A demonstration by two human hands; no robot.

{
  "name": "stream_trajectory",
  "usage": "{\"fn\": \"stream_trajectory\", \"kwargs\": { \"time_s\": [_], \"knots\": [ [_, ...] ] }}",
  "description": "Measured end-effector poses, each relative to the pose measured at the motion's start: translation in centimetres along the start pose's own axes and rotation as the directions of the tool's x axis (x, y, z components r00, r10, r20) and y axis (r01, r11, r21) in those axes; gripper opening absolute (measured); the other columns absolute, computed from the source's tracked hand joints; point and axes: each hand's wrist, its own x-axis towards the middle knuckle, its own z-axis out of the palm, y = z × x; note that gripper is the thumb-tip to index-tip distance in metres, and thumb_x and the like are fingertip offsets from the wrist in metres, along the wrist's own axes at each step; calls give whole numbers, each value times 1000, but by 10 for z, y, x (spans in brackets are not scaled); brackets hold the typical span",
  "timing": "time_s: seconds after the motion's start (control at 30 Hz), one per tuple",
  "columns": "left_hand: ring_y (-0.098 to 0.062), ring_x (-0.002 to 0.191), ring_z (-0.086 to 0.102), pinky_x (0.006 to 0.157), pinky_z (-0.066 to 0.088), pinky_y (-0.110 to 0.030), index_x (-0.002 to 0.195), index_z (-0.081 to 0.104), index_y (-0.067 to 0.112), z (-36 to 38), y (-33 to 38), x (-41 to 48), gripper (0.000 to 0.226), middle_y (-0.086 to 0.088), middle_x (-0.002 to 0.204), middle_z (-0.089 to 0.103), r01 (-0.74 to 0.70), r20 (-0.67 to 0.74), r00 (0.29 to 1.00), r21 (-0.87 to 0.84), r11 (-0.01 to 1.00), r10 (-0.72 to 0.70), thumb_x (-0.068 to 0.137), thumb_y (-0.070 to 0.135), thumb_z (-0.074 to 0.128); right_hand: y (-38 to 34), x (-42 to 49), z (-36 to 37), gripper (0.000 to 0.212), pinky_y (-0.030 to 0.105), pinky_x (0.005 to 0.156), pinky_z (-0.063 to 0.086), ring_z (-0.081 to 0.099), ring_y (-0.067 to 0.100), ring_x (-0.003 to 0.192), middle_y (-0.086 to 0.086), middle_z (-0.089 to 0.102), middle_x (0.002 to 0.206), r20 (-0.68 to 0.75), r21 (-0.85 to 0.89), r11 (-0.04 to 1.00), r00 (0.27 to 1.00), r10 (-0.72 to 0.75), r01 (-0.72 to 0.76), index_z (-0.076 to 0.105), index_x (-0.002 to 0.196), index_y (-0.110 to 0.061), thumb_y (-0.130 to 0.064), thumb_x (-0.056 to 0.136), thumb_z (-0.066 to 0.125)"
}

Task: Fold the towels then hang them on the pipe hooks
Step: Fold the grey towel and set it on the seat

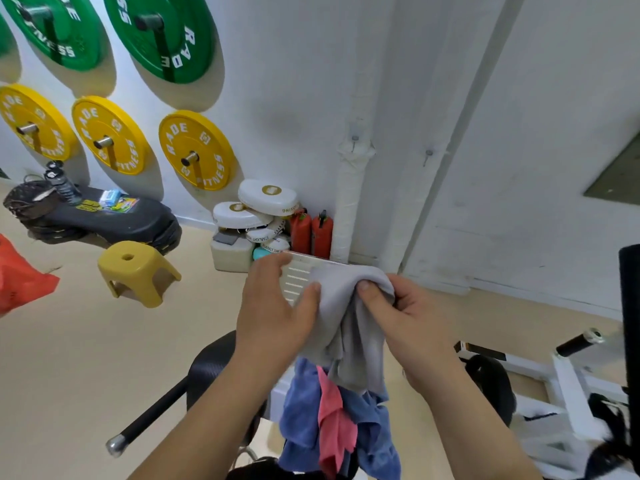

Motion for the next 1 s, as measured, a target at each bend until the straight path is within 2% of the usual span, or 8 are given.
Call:
{"fn": "stream_trajectory", "kwargs": {
  "time_s": [0.07,0.13,0.27,0.4,0.57,0.63,0.8,1.0],
  "knots": [
    [-6,87,64,76,55,-25,106,63,30,2,6,-22,22,16,97,65,-116,-28,993,-112,987,114,88,28,76,-4,0,1,13,20,71,57,72,8,80,-7,78,83,-47,-71,997,998,-36,33,78,84,-35,-30,94,70],
    [-7,78,67,68,56,-27,98,64,33,8,11,-37,14,13,88,69,-111,136,981,-180,977,137,89,31,75,-9,0,0,14,11,60,50,67,-1,68,-9,75,74,-55,-152,987,996,-65,56,77,77,-28,-30,91,74],
    [2,96,69,84,61,-32,110,63,43,20,9,-44,36,19,102,72,35,354,934,-219,975,46,78,36,79,-11,-1,-3,16,8,54,47,65,-4,59,-6,75,72,11,-242,970,1000,-15,17,68,81,-21,-25,83,83],
    [0,108,69,92,61,-36,117,67,35,18,-1,-44,45,16,111,75,147,431,902,-332,932,11,80,15,83,1,-7,-12,11,10,59,50,69,-2,63,-3,77,70,81,-260,964,994,76,-52,74,78,-21,-19,83,84],
    [1,100,70,87,60,-25,114,70,33,11,-7,-51,38,16,105,74,63,497,864,-267,962,82,83,14,80,14,-11,-6,23,25,65,55,65,9,61,3,69,58,179,-264,956,968,175,-124,76,68,-13,-29,80,86],
    [-1,94,71,83,61,-24,108,73,31,6,-11,-52,31,11,100,75,80,507,860,-250,965,60,82,17,81,16,-11,-2,31,19,57,50,60,7,57,3,64,55,207,-284,952,962,176,-113,72,66,-7,-32,78,87],
    [1,81,67,72,56,-20,96,76,29,-25,-29,-43,9,8,88,75,54,520,854,-114,992,13,87,26,77,14,-12,6,16,18,65,53,72,24,81,6,77,78,357,-318,946,917,180,-62,77,78,-17,-29,88,80],
    [-4,82,64,73,57,-28,97,65,35,-51,-60,-30,20,14,88,69,-33,450,891,189,981,-57,77,32,63,16,-7,36,21,7,59,43,57,2,63,1,70,72,304,-479,877,943,135,29,78,78,-23,-37,92,73]
  ]
}}
